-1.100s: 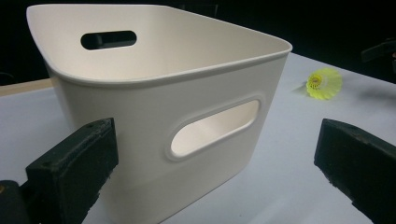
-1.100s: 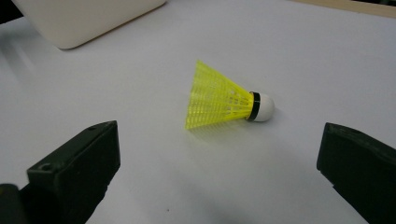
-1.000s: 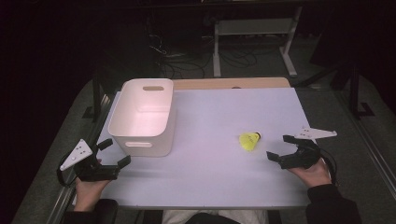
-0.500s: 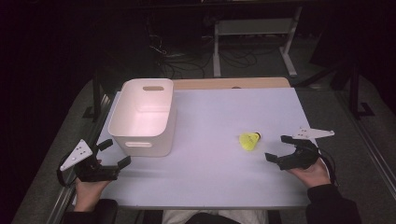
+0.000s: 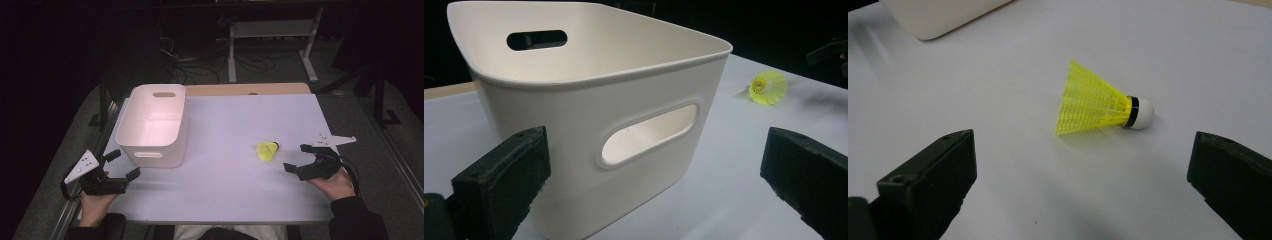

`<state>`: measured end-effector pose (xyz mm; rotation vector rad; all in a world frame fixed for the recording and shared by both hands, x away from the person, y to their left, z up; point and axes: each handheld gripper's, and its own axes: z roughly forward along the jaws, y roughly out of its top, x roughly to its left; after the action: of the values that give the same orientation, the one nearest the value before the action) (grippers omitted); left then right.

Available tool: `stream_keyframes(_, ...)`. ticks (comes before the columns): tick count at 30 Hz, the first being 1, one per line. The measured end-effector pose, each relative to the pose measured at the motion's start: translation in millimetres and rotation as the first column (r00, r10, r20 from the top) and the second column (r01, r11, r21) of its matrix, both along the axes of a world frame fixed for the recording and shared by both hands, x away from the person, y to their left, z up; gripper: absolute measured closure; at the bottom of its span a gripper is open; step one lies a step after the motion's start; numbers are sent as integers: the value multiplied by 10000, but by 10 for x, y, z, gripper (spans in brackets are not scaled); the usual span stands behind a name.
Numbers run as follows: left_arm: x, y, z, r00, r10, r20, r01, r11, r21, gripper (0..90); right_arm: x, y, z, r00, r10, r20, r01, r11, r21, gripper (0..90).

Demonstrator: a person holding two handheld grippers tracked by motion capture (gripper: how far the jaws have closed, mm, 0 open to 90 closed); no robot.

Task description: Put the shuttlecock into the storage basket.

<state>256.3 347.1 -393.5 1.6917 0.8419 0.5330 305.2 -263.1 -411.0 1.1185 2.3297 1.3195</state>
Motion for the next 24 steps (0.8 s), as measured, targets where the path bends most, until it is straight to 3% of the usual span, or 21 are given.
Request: stream_keyframes(24, -7, -1, -2, 10000, 18, -19, -18, 10000, 12, 0, 207, 127, 43, 9951, 723, -673, -774, 9940, -769, 0)
